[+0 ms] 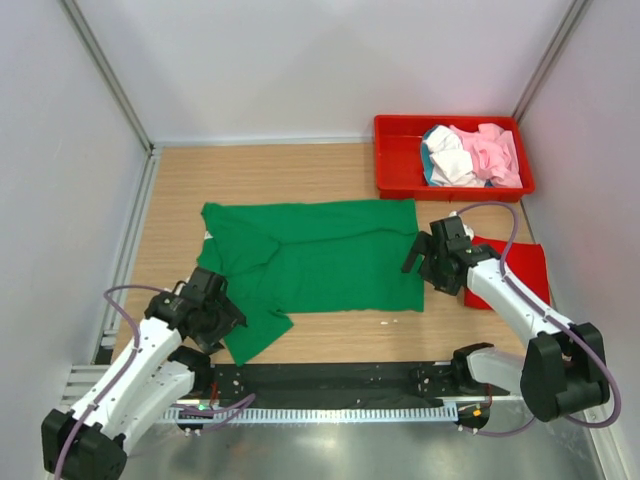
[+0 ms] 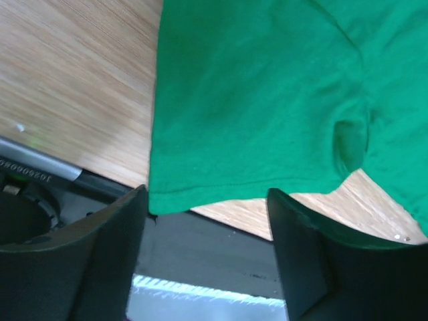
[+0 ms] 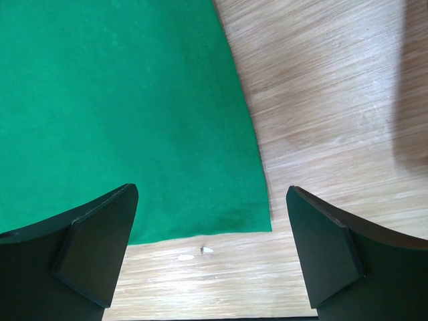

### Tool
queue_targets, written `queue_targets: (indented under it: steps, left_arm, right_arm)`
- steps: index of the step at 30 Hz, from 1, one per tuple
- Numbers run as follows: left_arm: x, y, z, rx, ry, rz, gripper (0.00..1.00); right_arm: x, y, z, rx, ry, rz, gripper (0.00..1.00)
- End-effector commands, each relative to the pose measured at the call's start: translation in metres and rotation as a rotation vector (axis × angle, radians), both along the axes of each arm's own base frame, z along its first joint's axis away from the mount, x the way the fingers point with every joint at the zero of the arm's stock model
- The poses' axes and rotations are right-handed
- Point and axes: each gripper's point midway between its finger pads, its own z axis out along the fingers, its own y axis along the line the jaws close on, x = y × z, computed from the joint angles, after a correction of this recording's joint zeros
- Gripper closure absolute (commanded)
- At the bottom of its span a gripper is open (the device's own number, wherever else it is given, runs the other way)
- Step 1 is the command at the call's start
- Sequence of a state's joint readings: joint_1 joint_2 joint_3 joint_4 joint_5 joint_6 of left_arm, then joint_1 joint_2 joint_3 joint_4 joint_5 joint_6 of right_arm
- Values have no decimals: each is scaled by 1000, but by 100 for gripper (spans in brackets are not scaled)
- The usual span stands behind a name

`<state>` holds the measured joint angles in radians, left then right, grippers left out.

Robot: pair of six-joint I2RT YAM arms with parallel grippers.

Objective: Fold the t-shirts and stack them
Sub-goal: Fold the tshirt

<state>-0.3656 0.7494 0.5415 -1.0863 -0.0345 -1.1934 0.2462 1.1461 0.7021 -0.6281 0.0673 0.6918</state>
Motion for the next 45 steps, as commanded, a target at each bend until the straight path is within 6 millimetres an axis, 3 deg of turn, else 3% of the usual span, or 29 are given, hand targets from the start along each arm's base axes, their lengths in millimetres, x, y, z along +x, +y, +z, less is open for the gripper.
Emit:
queue_targets:
  steps: [1, 8, 19, 33, 37, 41, 45]
  left_arm:
    - [5, -2, -12, -16, -35, 83, 30]
    - [-12, -1, -27, 75, 51, 28, 32]
    - [-25, -4, -46, 90, 95, 20, 41]
    - [-27, -1, -48, 118, 113, 21, 86]
    - [-26, 0, -45, 127, 114, 11, 83]
    - [-25, 3, -34, 149, 111, -4, 65]
    - [-36, 8, -37, 158, 140, -17, 60]
  right_arm:
    - [10, 4, -4, 16, -12, -3, 0]
    - [21, 1, -10, -29, 2, 25, 0]
    - [16, -4, -23, -56, 37, 19, 0]
    - [8, -5, -22, -50, 60, 15, 1]
    - [6, -4, -16, -36, 46, 3, 1]
    - [3, -3, -20, -28, 62, 0, 1]
    - [4, -1, -21, -14, 56, -10, 2]
